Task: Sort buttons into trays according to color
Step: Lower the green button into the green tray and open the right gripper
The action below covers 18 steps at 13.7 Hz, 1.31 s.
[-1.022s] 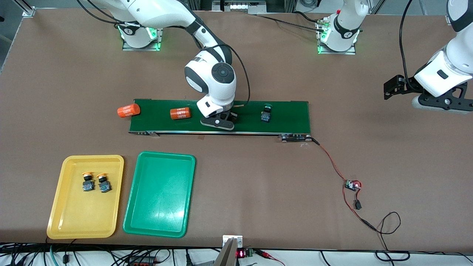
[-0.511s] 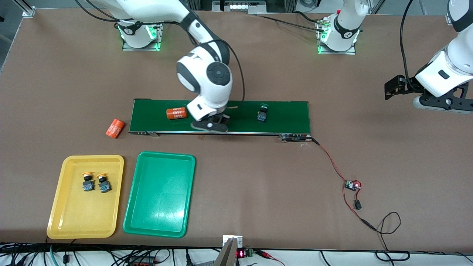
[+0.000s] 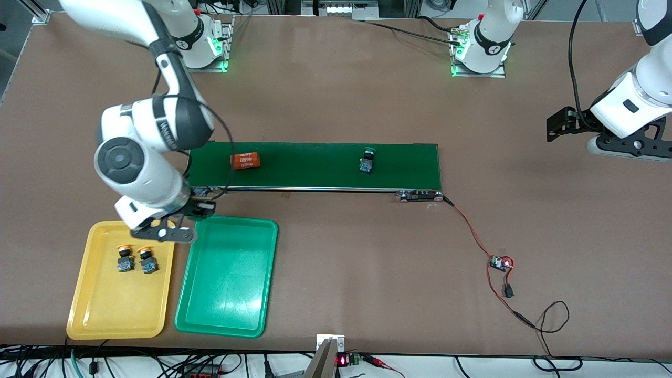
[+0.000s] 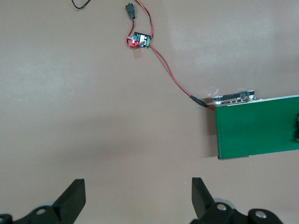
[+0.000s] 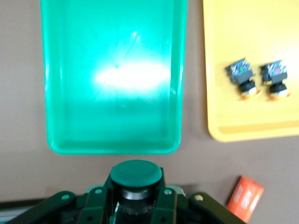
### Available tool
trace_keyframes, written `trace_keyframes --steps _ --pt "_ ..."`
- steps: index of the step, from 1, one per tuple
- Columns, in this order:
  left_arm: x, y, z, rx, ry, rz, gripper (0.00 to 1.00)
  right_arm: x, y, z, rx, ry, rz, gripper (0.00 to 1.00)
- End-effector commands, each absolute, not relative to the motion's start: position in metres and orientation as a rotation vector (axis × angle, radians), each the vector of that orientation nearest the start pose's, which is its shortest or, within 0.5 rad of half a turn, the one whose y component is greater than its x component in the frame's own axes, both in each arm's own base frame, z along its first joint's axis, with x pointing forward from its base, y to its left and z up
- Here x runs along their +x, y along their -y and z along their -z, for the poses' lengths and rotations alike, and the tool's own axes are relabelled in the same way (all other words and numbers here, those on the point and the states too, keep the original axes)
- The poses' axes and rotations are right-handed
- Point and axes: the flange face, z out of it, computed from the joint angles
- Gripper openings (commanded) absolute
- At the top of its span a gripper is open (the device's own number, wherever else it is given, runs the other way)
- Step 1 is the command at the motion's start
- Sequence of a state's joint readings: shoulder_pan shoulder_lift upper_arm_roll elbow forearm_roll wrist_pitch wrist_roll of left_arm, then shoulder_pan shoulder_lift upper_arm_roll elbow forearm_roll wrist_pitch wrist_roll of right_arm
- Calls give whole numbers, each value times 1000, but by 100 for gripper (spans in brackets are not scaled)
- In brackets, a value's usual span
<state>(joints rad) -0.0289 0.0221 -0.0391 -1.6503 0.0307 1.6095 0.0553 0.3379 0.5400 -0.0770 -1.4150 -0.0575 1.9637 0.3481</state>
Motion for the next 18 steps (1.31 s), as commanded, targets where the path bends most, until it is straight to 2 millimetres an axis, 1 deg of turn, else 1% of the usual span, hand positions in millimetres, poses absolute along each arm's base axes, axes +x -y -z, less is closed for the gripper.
trace_keyframes --steps 1,3,4,5,7,8,10,11,12,14,15,16,17,18 --pt "562 33 -583 -3106 -217 -103 100 700 -194 -362 -3194 -50 173 0" --pt "562 33 -583 -3106 -217 -105 100 717 -183 -325 -3182 -34 272 0" --pt "562 33 -584 -3106 -217 -103 100 726 -171 -301 -3184 -42 322 0" --pt "562 34 -583 -3106 -217 -105 100 730 -168 -280 -3179 -44 348 0" --pt "562 32 -583 -3106 -215 -105 100 734 -164 -249 -3192 -20 390 0" --pt "562 33 -584 -3106 -215 -103 100 736 -157 -235 -3191 -20 417 0" --pt "562 34 -584 -3106 -219 -103 100 737 -156 -212 -3179 -11 454 0" --pt "562 34 -584 -3106 -215 -103 100 738 -155 -205 -3174 -9 467 0" --pt "562 36 -584 -3106 -222 -103 100 737 -155 -201 -3176 -9 466 0" --pt "562 36 -584 -3106 -219 -105 100 737 -155 -199 -3175 -13 466 1" --pt "562 35 -584 -3106 -219 -103 100 737 -155 -199 -3174 -20 466 11" --pt "562 35 -584 -3106 -219 -105 100 737 -155 -199 -3175 -17 461 32" --pt "562 35 -584 -3106 -219 -105 100 737 -156 -201 -3176 -6 463 47" --pt "562 34 -584 -3106 -217 -103 100 737 -156 -205 -3174 -7 467 70"
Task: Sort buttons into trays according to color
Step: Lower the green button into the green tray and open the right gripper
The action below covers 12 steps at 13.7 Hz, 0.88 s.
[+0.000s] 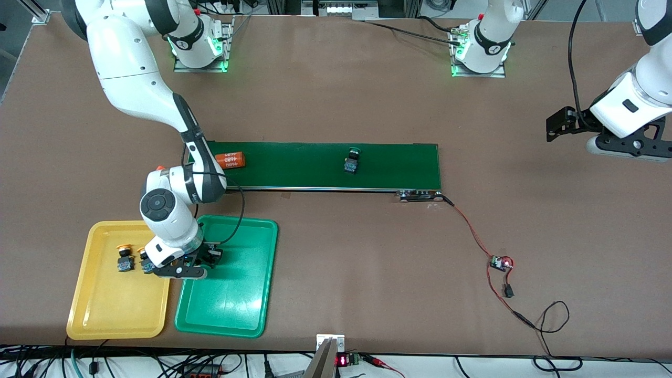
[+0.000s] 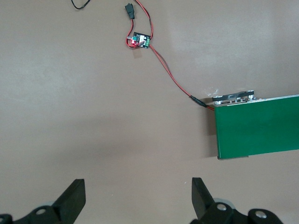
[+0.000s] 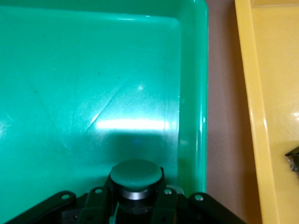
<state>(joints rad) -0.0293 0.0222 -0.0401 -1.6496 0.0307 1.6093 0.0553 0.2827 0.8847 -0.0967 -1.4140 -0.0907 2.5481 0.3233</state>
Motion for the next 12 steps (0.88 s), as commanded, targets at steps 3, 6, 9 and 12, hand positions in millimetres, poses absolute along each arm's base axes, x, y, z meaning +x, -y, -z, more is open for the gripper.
trace_keyframes --steps 3,6,9,12 --pt "562 34 -584 -3106 -219 -105 100 738 -161 -219 -3162 -10 486 85" --pt "562 33 -584 -3106 -217 -105 100 727 -172 -252 -3169 -63 416 92" --pt "562 34 -584 -3106 -215 -105 100 695 -191 -298 -3194 -118 279 95" --pt "562 32 -583 -3106 -215 -108 100 655 -223 -336 -3182 -240 159 95"
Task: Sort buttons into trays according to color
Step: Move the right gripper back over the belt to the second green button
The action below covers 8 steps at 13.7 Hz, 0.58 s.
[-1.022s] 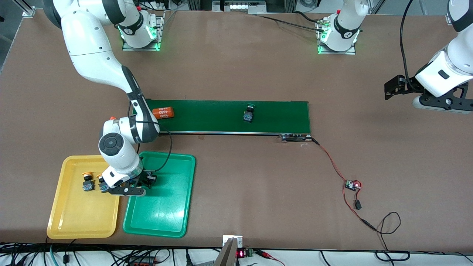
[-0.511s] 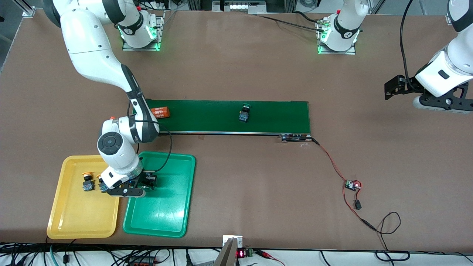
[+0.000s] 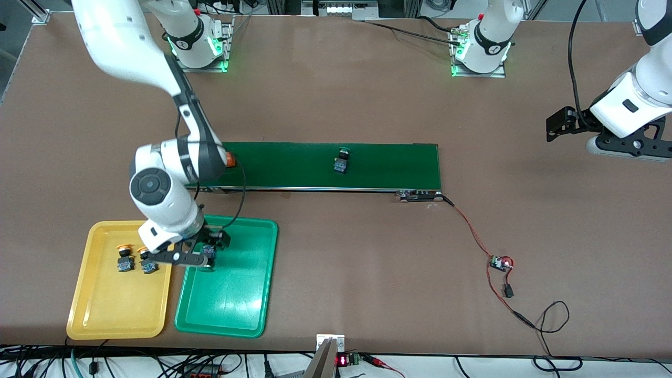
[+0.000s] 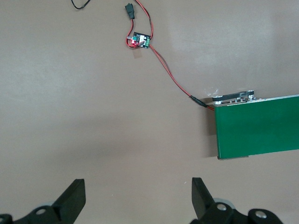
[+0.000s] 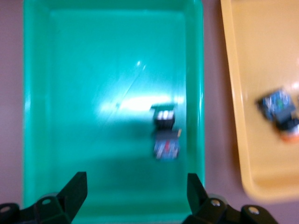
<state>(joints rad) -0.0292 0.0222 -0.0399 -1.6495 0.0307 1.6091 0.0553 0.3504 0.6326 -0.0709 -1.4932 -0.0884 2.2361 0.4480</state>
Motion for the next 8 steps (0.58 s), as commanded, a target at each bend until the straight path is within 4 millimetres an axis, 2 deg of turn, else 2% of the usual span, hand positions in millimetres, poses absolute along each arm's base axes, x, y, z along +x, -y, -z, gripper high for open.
trace_keyframes --steps 1,3,5,8 --pt "562 32 -584 -3106 -215 -105 100 647 -230 -347 -3176 -273 142 95" --pt "562 35 -584 -3106 -210 -105 100 625 -250 -373 -3170 -301 90 95" --pt "562 35 -584 -3106 -210 -105 100 595 -276 -390 -3147 -339 45 95" --pt "562 33 -584 -3107 -203 -105 100 560 -317 -397 -3117 -460 14 95"
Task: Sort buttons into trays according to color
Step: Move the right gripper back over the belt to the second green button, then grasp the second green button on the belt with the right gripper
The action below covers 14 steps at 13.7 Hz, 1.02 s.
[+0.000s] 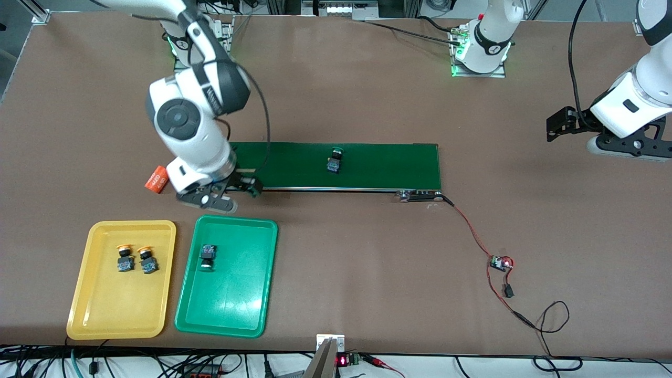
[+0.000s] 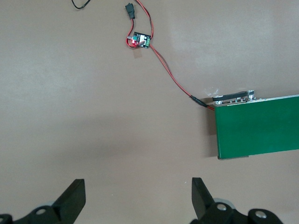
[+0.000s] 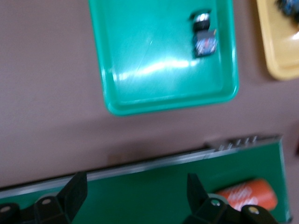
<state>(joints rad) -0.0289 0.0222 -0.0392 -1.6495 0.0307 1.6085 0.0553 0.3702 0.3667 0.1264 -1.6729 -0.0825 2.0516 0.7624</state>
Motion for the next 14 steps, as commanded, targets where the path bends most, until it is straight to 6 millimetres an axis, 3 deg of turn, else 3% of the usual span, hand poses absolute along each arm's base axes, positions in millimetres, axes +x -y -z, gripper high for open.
trace_keyframes --steps 1,7,10,14 --pt "561 32 -583 -3107 -198 -115 100 551 -331 -397 -3113 -481 -3 95" --pt "560 35 -583 -3106 -205 -122 100 511 -389 -384 -3106 -579 -43 95" --pt "560 35 -584 -3106 -205 -126 100 501 -406 -367 -3146 -443 -46 95" --pt "562 32 -589 -3105 -197 -112 100 500 -412 -355 -3175 -186 -42 100"
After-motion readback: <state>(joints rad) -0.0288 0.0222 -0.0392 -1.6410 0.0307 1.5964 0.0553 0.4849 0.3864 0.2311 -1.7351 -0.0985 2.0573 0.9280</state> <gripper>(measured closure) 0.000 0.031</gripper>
